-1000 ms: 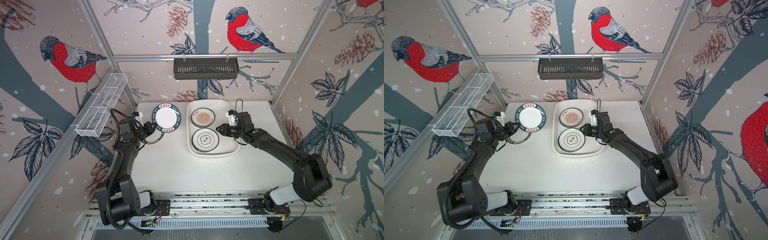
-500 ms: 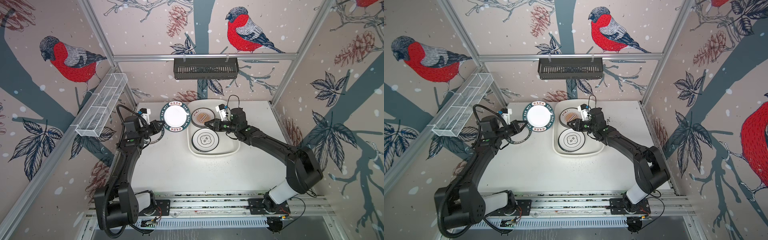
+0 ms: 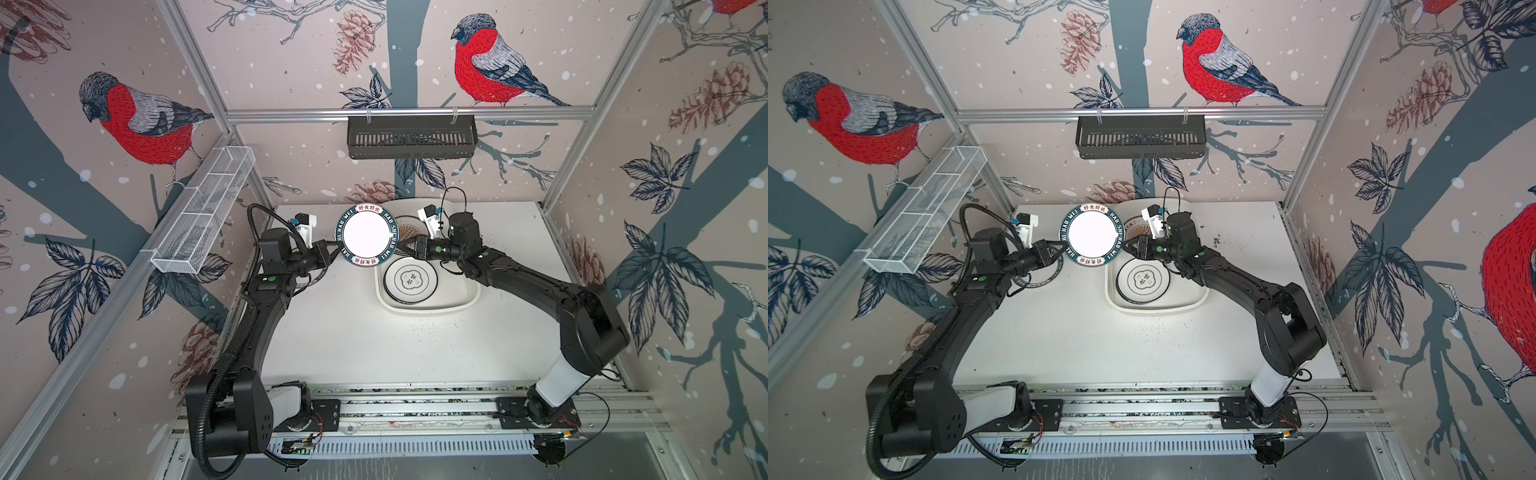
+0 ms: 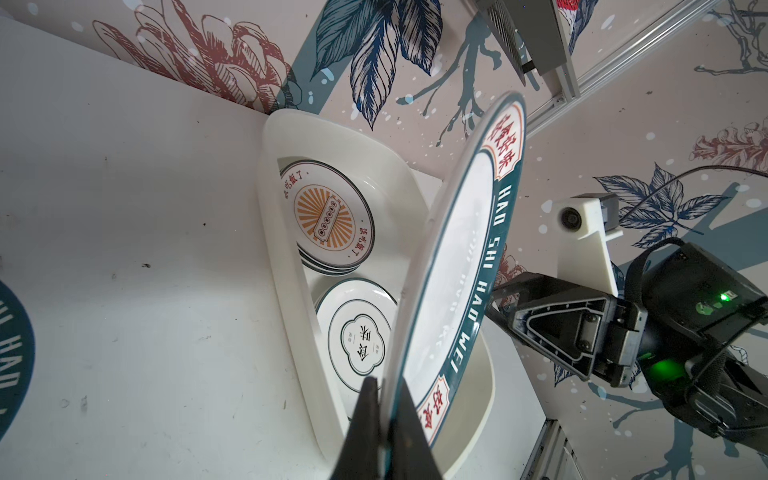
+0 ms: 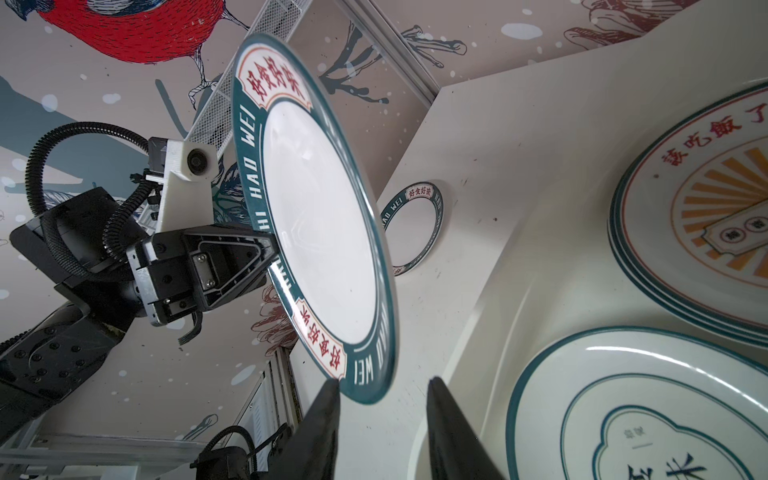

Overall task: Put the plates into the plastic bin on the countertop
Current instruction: 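Carry the plate toward the tray with the left gripper while the right grasps it, then open the left gripper and draw it back while the right gripper holds the plate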

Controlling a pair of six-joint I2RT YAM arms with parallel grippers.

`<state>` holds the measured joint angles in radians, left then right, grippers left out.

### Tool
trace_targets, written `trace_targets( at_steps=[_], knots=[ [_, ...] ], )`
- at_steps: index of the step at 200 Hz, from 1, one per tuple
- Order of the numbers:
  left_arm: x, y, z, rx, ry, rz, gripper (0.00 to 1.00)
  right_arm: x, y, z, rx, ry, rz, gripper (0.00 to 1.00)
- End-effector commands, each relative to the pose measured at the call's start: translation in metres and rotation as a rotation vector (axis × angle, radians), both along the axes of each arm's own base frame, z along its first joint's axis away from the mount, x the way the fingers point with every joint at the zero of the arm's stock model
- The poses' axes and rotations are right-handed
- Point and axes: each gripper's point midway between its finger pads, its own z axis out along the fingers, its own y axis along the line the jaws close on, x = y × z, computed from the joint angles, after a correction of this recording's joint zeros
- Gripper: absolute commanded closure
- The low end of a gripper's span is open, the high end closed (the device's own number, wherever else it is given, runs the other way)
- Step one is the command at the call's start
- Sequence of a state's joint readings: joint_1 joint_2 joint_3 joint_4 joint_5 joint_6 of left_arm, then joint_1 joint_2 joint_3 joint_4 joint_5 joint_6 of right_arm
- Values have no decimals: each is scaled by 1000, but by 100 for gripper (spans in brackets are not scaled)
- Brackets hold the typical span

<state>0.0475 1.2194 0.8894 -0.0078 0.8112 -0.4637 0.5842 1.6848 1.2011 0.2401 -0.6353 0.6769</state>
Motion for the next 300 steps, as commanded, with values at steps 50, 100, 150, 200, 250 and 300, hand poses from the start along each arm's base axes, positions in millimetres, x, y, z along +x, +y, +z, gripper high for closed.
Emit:
trace_targets(
  at_steps=[50, 100, 150, 200, 250, 300],
  knots=[
    [-4, -20, 17, -22, -59, -84, 100, 7, 1, 7, -13, -51, -15, 67],
    [-8, -26, 13, -36, -50, -114, 100, 3, 0, 11, 12, -53, -5, 85],
    [-8, -29, 10, -44, -41, -132, 77, -4, -1, 12, 40, -47, 14, 96],
    [-8, -28, 10, -48, -39, -127, 42, -2, -10, 16, 70, -39, 7, 97],
    [-1, -16, 8, 42, -57, -45, 12, 7, -44, 7, 54, -3, -41, 98],
    [12, 10, 14, 223, -99, 82, 11, 14, -108, -34, -78, 104, -135, 97]
  ],
)
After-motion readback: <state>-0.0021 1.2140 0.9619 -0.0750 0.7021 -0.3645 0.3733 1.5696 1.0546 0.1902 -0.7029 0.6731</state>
